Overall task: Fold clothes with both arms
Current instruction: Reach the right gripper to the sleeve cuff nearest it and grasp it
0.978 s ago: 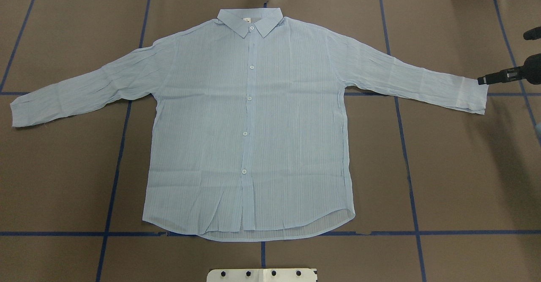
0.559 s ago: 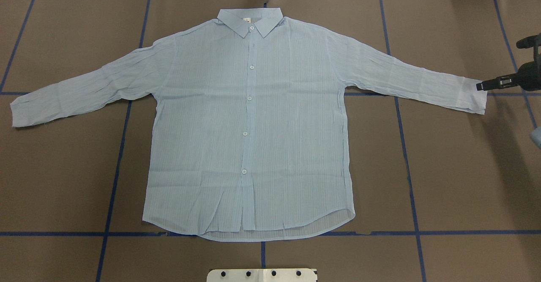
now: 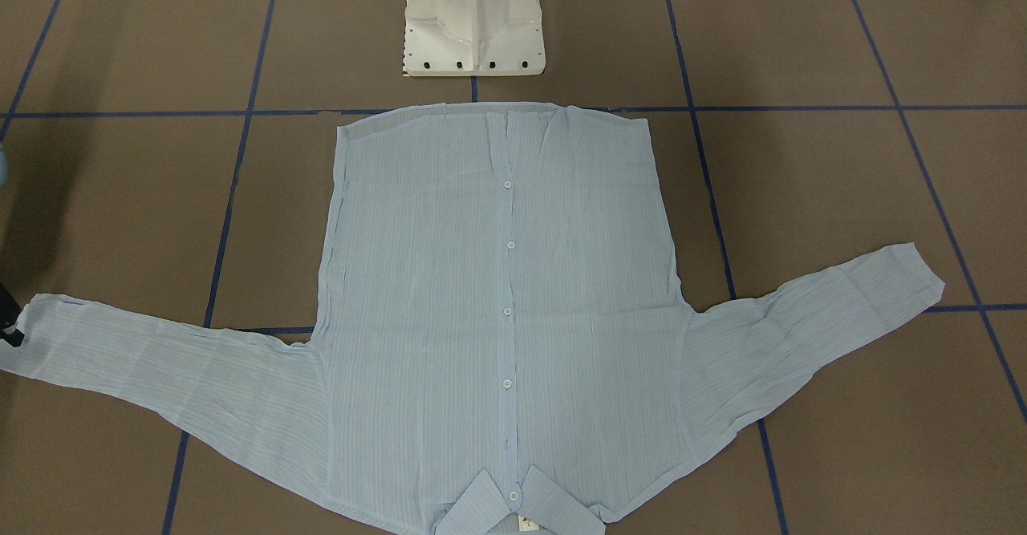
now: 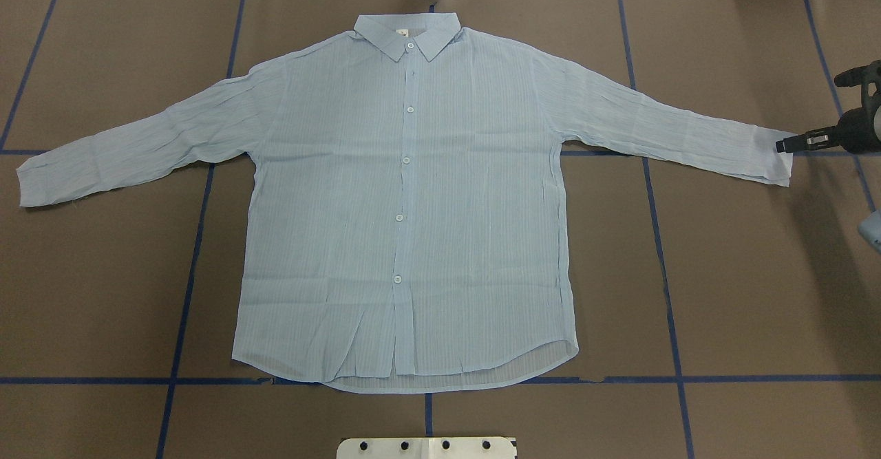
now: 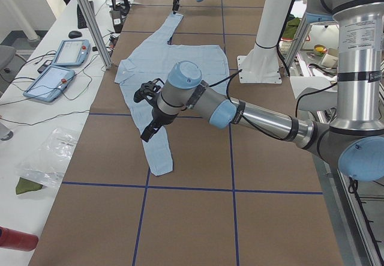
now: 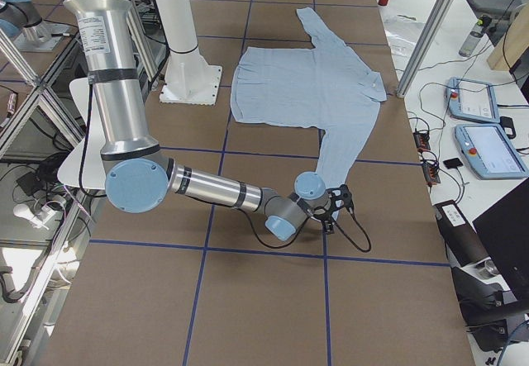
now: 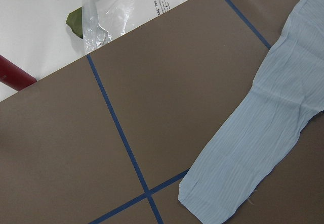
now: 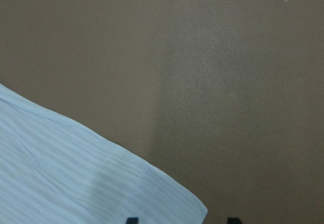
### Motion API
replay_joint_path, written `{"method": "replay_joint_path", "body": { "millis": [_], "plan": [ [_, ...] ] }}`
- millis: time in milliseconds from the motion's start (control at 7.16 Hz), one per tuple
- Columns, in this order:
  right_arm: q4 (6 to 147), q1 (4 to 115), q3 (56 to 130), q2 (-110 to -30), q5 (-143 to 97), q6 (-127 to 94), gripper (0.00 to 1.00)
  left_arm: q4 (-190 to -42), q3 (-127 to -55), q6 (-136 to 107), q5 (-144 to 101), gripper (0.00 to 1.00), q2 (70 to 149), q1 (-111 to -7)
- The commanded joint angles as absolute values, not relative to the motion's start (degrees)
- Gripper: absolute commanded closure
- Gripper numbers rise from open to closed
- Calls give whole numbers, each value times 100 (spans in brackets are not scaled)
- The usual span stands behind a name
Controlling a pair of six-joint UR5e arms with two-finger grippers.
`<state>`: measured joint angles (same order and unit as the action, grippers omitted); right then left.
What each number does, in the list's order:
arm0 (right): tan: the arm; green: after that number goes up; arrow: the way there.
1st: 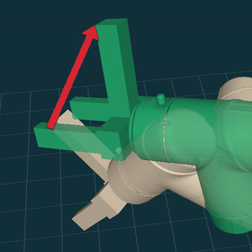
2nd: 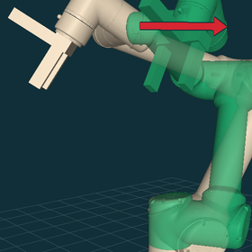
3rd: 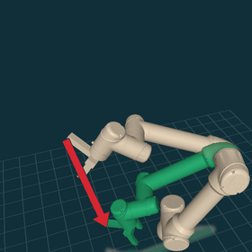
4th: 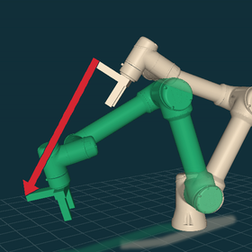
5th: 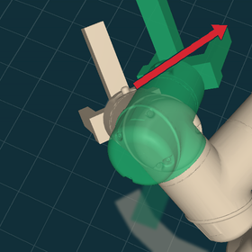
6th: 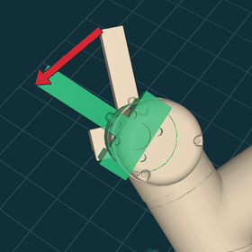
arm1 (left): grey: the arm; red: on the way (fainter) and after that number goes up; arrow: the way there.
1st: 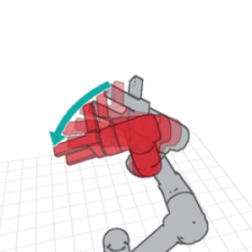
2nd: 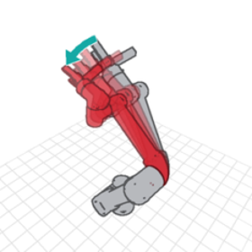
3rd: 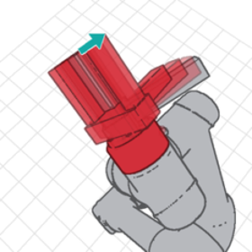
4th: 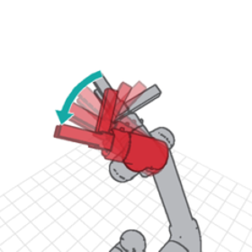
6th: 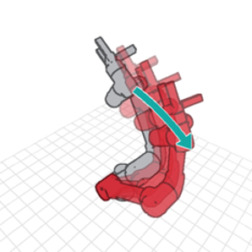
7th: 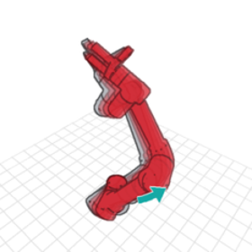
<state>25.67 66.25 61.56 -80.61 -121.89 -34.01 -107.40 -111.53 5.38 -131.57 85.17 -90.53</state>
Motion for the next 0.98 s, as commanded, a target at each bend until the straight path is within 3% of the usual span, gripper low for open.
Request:
{"method": "replay_joint_path", "body": {
  "millis": [0,140,559,839],
  "plan": [
    [2575,6618,6144,-8060,-12173,-3401,71,-10740,-11145,545,-13157,0,8508,-9053],
    [2575,6618,6144,-8060,-12173,-3419,100,-10740,-11145,554,-13157,0,8508,-9053],
    [2575,6644,6493,-8060,-12234,-3734,100,-10740,-11145,554,-13157,0,8508,-9053],
    [3195,6819,7316,-8051,-12663,-3919,100,-10740,-11136,545,-13157,0,8508,-9053]
  ]
}}
